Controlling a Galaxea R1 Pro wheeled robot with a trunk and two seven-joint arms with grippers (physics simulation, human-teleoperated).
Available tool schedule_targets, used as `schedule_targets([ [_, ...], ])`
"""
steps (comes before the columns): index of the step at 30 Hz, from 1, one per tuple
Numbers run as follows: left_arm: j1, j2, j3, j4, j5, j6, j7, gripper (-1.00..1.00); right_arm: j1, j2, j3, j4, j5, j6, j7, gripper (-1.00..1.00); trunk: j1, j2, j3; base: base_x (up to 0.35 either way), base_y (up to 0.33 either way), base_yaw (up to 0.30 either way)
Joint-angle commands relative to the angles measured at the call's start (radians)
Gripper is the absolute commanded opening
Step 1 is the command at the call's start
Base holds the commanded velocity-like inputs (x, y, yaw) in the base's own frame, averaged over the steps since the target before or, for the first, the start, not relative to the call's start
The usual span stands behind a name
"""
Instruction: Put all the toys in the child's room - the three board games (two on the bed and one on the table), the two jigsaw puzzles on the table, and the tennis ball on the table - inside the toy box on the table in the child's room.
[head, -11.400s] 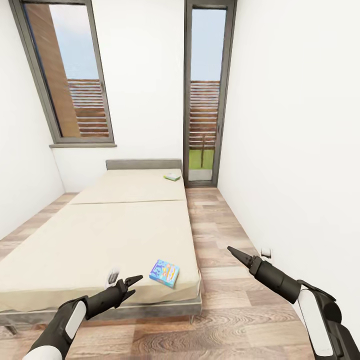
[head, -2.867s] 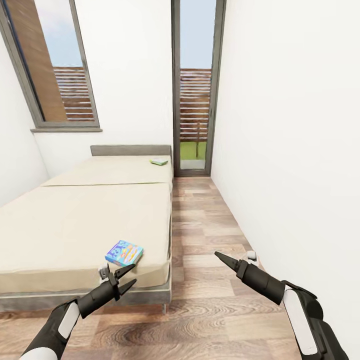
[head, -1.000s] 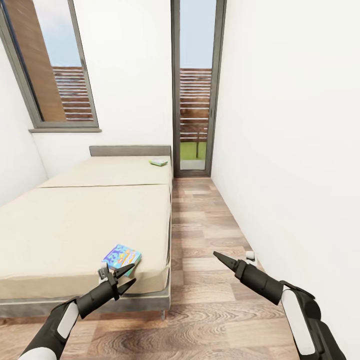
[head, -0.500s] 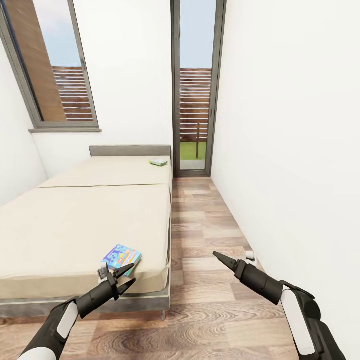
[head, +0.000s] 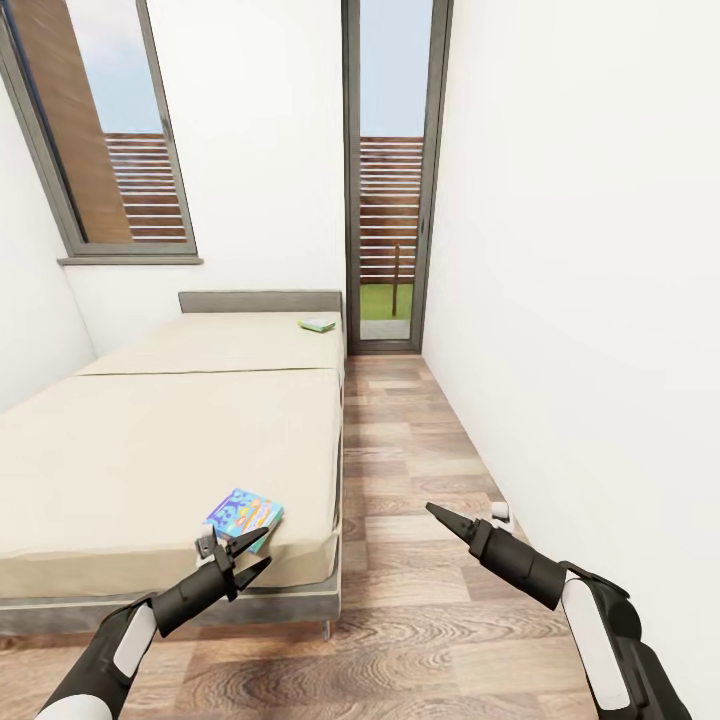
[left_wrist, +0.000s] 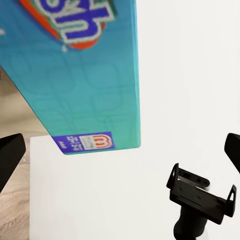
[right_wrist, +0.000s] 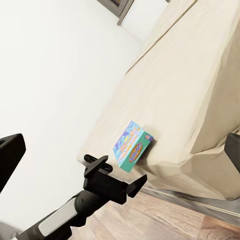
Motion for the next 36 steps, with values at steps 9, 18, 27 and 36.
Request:
schedule_targets([
  [9,-0.001,0.003,0.001,0.000,0.001,0.006,-0.005,1.00,-0.001,0.001,0.016,0.001,-0.001,0.003,0.002,1.00,0.000,0.000,-0.001,0.000,0.000,0.000],
  [18,-0.001,0.008,0.001,0.000,0.001,0.006,-0.005,1.00,-0.001,0.001,0.060,0.004,0.000,0.003,0.001,1.00,0.000,0.000,-0.001,0.000,0.001,0.000],
  [27,-0.001,0.016,0.002,0.000,0.001,0.006,-0.004,1.00,-0.001,0.001,0.069,0.006,0.000,0.003,0.000,1.00,0.000,0.000,-0.001,0.000,0.071,0.000],
  [36,-0.001,0.024,0.002,0.000,0.001,0.006,-0.004,1.00,-0.001,0.001,0.070,0.006,0.001,0.003,0.000,1.00,0.000,0.000,-0.001,0.000,0.011,0.000],
])
